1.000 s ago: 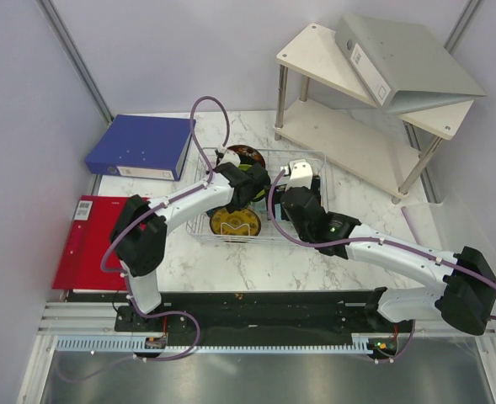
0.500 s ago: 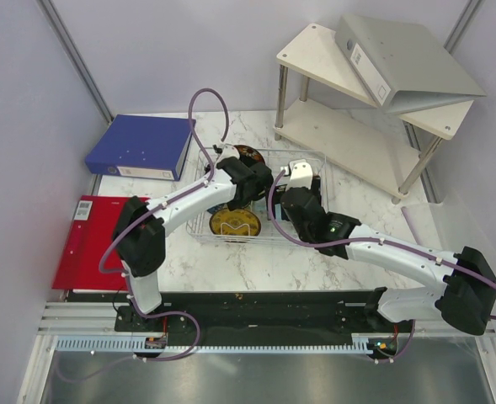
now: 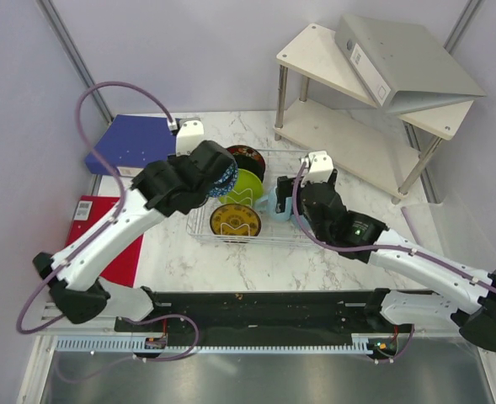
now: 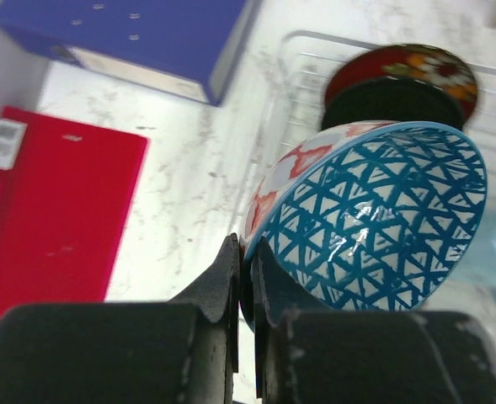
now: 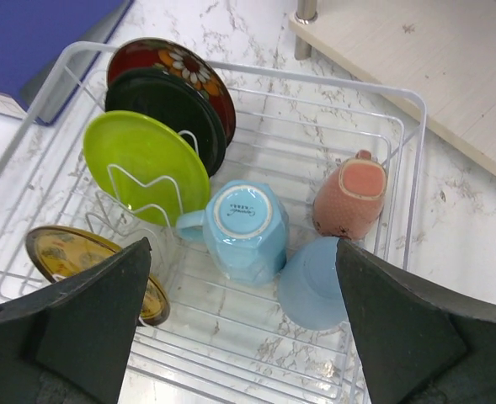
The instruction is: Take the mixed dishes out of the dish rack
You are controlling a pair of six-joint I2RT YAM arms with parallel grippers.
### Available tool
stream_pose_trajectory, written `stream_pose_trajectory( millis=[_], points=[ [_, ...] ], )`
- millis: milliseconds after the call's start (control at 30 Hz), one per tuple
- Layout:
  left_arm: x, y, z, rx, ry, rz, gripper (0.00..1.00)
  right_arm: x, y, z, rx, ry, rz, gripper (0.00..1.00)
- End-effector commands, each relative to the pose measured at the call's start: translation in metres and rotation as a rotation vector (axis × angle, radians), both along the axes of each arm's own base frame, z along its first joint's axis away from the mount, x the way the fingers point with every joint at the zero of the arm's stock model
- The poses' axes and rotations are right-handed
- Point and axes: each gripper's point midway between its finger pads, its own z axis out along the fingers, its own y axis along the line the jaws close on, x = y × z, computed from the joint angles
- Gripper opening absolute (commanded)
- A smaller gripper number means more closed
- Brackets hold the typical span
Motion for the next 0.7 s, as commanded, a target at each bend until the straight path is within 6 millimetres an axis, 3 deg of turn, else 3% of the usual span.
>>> stream_pose_trajectory(
  millis=[0,100,133,200,267,467,667],
  points=[
    [-0.010,-0.040,0.031,-0.199,-0.060,-0.308,0.02,-0.008,-0.001,0.051,0.096,-0.041,0.031,0.98],
    [-0.027,-0.076,0.026,-0.301,0.014,-0.511,0.02,-0.018,0.011,0.079,0.178,-0.047,0.117,0.98],
    [-0.031,-0.083,0.023,-0.319,0.030,-0.547,0.02,-0.023,0.021,0.094,0.219,-0.045,0.174,0.98],
    [-0.038,-0.097,0.025,-0.368,0.037,-0.629,0.02,-0.027,0.030,0.106,0.243,-0.034,0.214,0.98],
    [-0.040,-0.098,0.020,-0.386,0.046,-0.627,0.02,-0.028,0.038,0.114,0.251,-0.017,0.242,0.98],
    [-0.039,-0.090,0.010,-0.368,0.055,-0.580,0.02,-0.026,0.048,0.109,0.237,0.013,0.260,0.98],
    [-0.038,-0.092,0.004,-0.369,0.068,-0.569,0.02,-0.022,0.057,0.073,0.182,0.085,0.257,0.97]
  ],
)
